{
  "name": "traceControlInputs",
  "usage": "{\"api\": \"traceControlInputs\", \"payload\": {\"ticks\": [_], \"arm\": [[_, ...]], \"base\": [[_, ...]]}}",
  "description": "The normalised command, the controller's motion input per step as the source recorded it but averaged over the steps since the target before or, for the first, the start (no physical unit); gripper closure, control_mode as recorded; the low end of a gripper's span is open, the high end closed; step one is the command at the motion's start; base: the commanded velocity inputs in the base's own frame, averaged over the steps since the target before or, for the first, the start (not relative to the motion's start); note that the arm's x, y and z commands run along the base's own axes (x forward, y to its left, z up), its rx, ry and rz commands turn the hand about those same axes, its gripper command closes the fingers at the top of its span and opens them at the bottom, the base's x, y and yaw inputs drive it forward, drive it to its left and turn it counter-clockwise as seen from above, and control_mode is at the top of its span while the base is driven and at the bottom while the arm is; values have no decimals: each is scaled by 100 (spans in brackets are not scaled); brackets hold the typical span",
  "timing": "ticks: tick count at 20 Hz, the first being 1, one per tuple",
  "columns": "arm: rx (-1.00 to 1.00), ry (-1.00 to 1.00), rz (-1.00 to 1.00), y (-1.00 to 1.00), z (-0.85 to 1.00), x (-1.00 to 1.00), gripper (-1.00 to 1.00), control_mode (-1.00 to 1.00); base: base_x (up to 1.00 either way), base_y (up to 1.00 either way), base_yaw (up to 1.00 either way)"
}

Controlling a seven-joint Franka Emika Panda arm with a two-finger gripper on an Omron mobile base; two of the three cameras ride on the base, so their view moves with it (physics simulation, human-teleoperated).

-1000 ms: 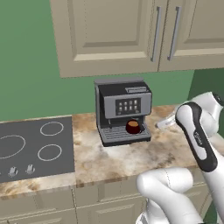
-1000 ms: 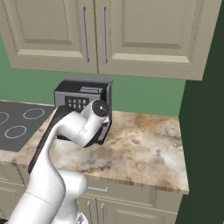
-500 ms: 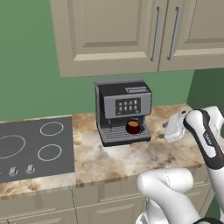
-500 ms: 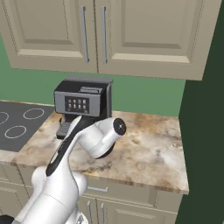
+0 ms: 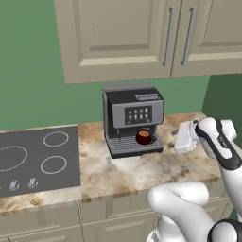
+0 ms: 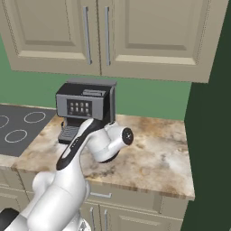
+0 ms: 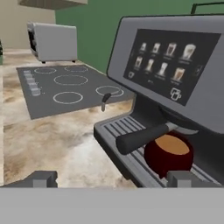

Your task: Pick up the brewed coffee from the coffee machine and place it next to the breakfast plate on the dining counter.

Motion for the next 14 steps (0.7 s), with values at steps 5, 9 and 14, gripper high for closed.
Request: {"api": "traceControlInputs", "payload": {"ticks": [5, 9, 14], "arm": [[9, -6, 0, 13, -8, 3, -100, -100], [8, 0, 0, 23, -4, 0, -100, -100], [7, 0, 0, 23, -5, 0, -100, -100]], "base": [[0, 0, 0], [0, 0, 0], [0, 0, 0]]}}
